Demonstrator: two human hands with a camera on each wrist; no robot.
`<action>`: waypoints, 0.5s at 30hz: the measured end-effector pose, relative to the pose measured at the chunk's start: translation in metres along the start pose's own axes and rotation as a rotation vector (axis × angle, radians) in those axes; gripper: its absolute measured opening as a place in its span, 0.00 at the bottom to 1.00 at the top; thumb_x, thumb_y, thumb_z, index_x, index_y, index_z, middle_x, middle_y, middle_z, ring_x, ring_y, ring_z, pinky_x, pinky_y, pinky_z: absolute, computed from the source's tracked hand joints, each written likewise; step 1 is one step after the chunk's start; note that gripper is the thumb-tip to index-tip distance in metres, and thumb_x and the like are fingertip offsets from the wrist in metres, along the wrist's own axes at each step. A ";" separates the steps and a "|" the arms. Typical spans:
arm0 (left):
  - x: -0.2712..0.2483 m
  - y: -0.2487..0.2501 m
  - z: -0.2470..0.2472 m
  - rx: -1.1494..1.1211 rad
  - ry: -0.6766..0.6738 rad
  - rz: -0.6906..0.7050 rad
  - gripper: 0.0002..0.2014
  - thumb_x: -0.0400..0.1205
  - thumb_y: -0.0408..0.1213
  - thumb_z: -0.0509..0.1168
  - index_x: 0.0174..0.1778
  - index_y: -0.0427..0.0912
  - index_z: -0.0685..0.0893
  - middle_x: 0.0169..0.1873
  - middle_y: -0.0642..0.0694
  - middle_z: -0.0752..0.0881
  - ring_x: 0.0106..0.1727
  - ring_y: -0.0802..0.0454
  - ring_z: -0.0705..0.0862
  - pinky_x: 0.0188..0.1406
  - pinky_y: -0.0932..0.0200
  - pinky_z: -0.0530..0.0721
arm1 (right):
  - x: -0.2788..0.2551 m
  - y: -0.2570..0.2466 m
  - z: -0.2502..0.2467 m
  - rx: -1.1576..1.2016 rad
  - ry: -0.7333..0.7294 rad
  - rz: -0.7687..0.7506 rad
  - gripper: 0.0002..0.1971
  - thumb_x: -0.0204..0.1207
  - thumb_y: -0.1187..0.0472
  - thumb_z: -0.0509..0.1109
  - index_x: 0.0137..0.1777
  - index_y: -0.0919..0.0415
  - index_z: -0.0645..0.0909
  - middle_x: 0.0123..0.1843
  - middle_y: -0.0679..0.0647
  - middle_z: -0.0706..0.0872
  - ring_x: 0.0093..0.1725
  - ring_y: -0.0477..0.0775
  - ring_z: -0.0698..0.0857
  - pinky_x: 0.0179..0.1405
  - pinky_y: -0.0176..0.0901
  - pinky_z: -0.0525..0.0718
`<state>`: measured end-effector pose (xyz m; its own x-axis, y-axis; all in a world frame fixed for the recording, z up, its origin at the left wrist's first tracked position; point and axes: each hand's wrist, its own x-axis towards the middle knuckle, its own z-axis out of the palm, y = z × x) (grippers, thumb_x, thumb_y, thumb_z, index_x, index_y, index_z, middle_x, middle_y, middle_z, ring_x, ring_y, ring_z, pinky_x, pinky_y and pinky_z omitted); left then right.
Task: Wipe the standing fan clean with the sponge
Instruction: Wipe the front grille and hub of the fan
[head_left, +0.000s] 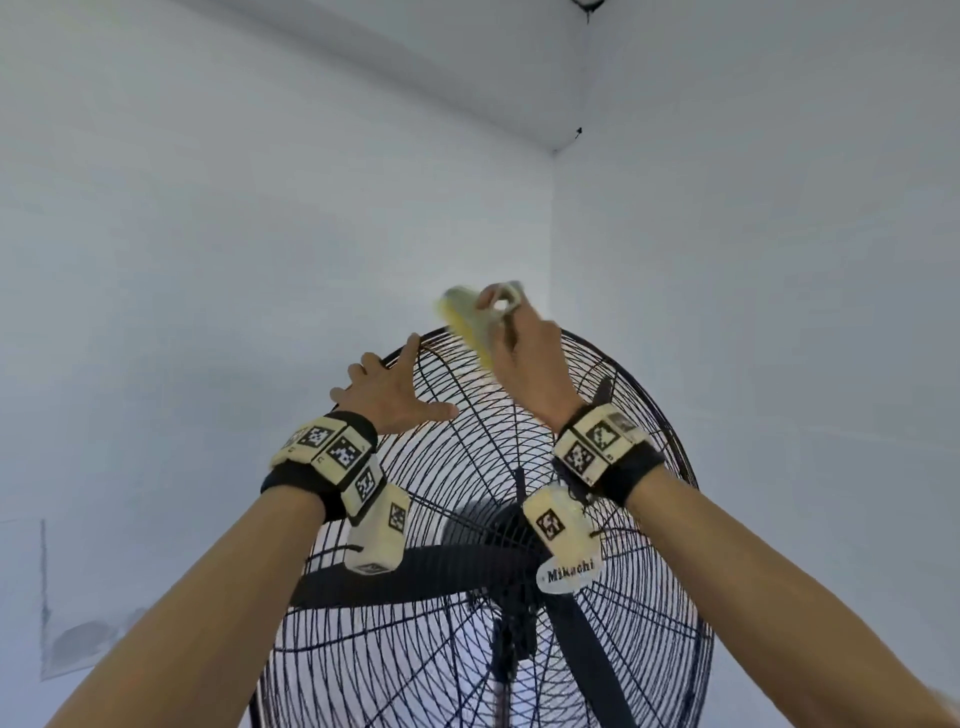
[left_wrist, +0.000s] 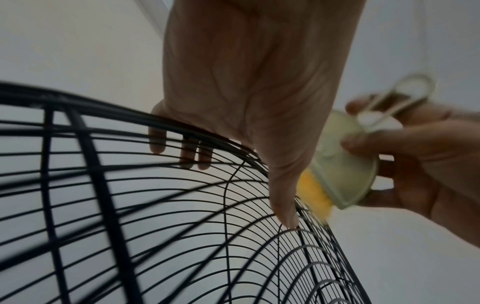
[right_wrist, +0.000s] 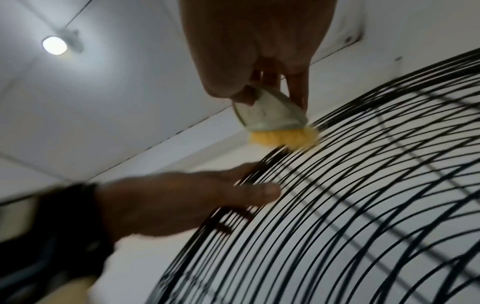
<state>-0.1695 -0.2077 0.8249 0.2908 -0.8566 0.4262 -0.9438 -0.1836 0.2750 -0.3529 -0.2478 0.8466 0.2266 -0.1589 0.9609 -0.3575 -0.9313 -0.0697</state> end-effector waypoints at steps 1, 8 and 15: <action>-0.001 -0.001 0.000 0.001 -0.001 0.006 0.60 0.73 0.78 0.67 0.90 0.63 0.35 0.83 0.32 0.60 0.83 0.31 0.61 0.76 0.28 0.68 | 0.005 0.010 -0.006 -0.048 0.099 0.101 0.11 0.89 0.68 0.60 0.67 0.60 0.77 0.45 0.60 0.90 0.30 0.52 0.86 0.25 0.35 0.83; -0.006 0.003 0.002 -0.040 0.047 0.000 0.61 0.72 0.76 0.70 0.92 0.58 0.40 0.84 0.35 0.59 0.84 0.32 0.60 0.77 0.28 0.65 | 0.004 -0.004 0.014 -0.325 -0.146 -0.082 0.21 0.84 0.73 0.64 0.73 0.54 0.76 0.31 0.45 0.80 0.22 0.45 0.74 0.25 0.49 0.81; -0.009 0.000 0.001 -0.078 0.064 -0.031 0.65 0.71 0.76 0.71 0.90 0.37 0.48 0.85 0.35 0.60 0.85 0.32 0.61 0.78 0.27 0.66 | 0.021 0.010 0.002 -0.245 0.112 0.181 0.24 0.81 0.75 0.63 0.75 0.57 0.73 0.48 0.57 0.90 0.37 0.56 0.86 0.38 0.50 0.86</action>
<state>-0.1728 -0.2003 0.8197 0.3316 -0.8181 0.4699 -0.9198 -0.1695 0.3540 -0.3497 -0.2611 0.8653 0.0432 -0.2645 0.9634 -0.5932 -0.7827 -0.1883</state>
